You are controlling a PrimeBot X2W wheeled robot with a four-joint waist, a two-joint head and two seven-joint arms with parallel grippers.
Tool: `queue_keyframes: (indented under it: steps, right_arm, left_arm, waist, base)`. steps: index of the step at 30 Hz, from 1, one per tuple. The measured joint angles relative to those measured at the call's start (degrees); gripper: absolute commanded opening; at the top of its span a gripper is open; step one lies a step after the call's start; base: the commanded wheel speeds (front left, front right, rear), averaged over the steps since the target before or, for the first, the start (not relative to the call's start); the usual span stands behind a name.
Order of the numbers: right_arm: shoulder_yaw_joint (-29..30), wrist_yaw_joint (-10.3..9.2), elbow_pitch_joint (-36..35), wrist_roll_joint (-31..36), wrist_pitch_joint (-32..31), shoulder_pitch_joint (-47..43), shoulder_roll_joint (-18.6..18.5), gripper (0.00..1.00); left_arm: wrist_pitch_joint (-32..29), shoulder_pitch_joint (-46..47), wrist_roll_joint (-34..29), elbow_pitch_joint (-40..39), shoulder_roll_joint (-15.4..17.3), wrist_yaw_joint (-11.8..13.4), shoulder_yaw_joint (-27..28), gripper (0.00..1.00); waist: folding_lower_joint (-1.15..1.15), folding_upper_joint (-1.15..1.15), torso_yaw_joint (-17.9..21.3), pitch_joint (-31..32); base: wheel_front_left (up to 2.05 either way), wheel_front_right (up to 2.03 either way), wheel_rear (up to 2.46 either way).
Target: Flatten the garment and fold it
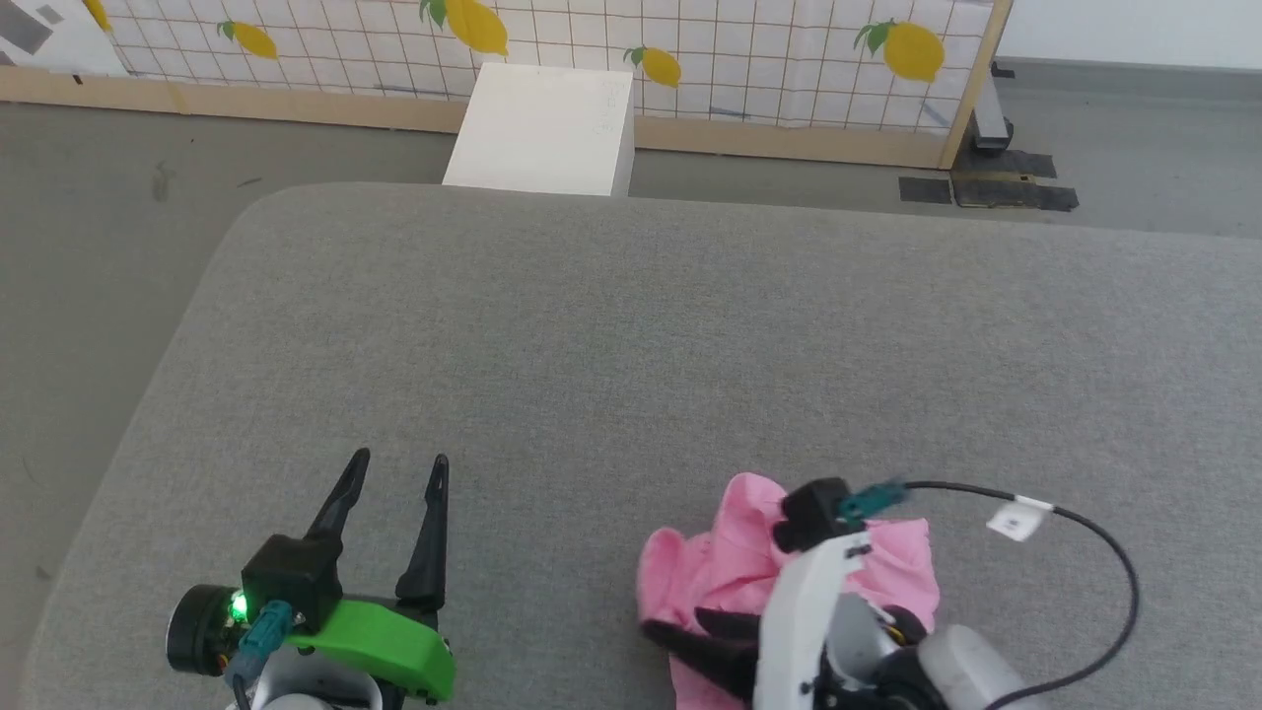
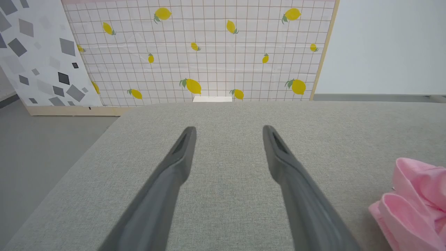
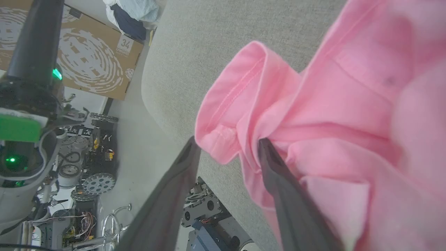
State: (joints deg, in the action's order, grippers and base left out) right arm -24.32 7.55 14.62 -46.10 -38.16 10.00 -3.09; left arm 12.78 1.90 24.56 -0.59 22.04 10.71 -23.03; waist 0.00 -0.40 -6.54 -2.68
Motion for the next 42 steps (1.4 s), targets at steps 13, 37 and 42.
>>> queue_keyframes:
  steps: [13, 37, 42]
  right_arm:
    - [-10.6, 0.0, -11.3, 11.4, 11.3, 2.5, -8.1, 1.0]
    - [27.3, 0.01, -21.3, 32.2, 33.0, -12.7, -4.6, 1.0]
    - [29.8, 0.0, -25.3, 33.1, 31.4, -18.7, -3.5, 1.0]
  left_arm:
    - [0.5, 0.0, 0.1, 0.3, 0.0, 0.2, -0.2, 1.0]
    - [1.7, -1.2, -0.7, -1.5, 0.2, 2.5, 2.1, 1.0]
    - [1.7, -2.3, -1.1, -1.1, 0.9, 2.5, 2.0, 1.0]
  waist:
    - [0.0, 0.0, 1.9, 1.8]
    - [0.0, 0.0, 4.9, 4.3]
    - [0.0, 0.0, 5.0, 5.0]
  base:
    - [0.0, 0.0, 0.0]
    - [0.0, 0.0, 0.0]
    - [0.0, 0.0, 0.0]
